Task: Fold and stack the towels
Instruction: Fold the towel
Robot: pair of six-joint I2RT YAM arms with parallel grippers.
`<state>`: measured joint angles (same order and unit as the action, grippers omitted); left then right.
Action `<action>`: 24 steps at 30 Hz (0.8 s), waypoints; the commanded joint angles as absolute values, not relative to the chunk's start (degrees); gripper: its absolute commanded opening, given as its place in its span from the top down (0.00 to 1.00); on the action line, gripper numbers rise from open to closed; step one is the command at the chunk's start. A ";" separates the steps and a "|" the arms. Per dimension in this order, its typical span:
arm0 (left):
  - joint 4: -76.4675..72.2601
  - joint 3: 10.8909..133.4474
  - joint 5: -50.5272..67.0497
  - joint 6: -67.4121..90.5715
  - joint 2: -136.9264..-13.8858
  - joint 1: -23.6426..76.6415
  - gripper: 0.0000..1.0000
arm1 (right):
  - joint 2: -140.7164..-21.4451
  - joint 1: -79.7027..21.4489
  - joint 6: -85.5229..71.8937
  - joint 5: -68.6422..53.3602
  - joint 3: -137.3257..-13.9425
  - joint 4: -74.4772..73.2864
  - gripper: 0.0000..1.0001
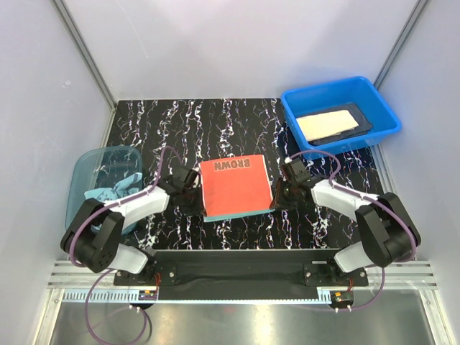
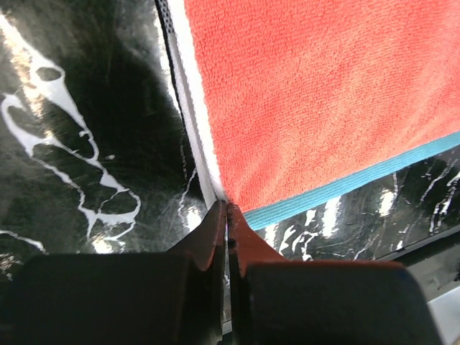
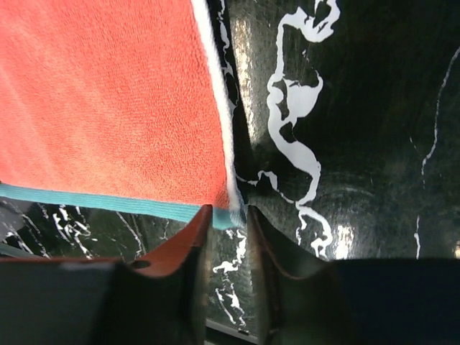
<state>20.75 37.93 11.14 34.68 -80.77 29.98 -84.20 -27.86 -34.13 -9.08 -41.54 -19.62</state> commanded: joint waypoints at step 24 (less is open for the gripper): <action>27.93 67.91 21.07 11.88 -94.01 15.47 0.67 | -86.14 -30.06 -35.43 -11.52 -45.94 -19.39 0.75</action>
